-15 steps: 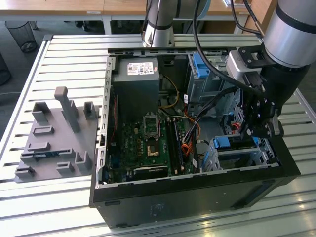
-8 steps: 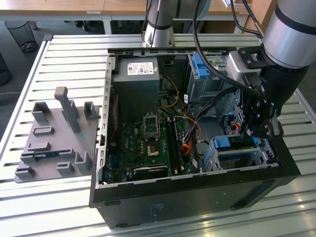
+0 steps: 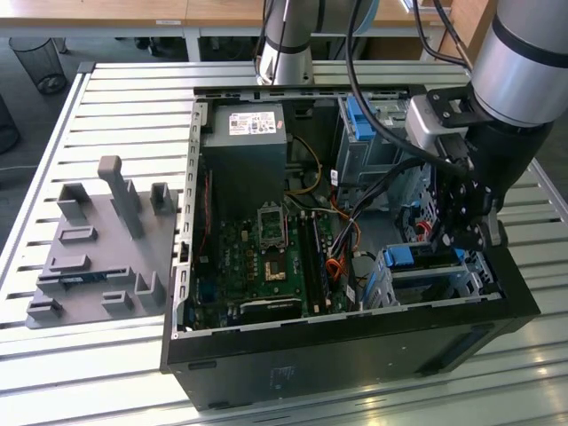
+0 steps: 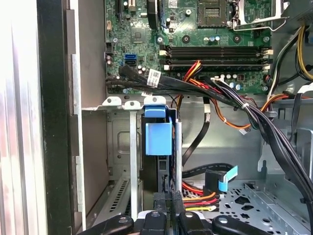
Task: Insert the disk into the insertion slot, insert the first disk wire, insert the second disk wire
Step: 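Insert the first disk wire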
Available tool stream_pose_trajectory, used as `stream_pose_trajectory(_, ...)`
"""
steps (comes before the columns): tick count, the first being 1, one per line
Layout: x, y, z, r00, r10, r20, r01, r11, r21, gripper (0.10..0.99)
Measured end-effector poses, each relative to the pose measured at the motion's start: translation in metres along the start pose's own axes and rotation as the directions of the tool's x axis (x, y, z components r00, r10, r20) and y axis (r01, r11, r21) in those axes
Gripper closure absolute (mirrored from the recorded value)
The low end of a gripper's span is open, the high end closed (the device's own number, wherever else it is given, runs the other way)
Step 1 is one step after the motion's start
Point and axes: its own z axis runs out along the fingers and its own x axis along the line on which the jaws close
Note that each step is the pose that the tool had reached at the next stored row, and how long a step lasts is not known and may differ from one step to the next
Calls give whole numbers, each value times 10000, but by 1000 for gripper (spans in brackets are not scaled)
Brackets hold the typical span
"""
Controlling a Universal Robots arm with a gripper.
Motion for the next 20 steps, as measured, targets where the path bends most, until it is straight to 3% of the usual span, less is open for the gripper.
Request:
stream_pose_trajectory(10,0,1,17,10000,1,5,-1,10000,0,910)
stream_pose_trajectory(11,0,1,13,10000,0,-1,0,10000,0,843)
stream_pose_trajectory(20,1,-5,-62,10000,17,-5,-17,10000,-16,843)
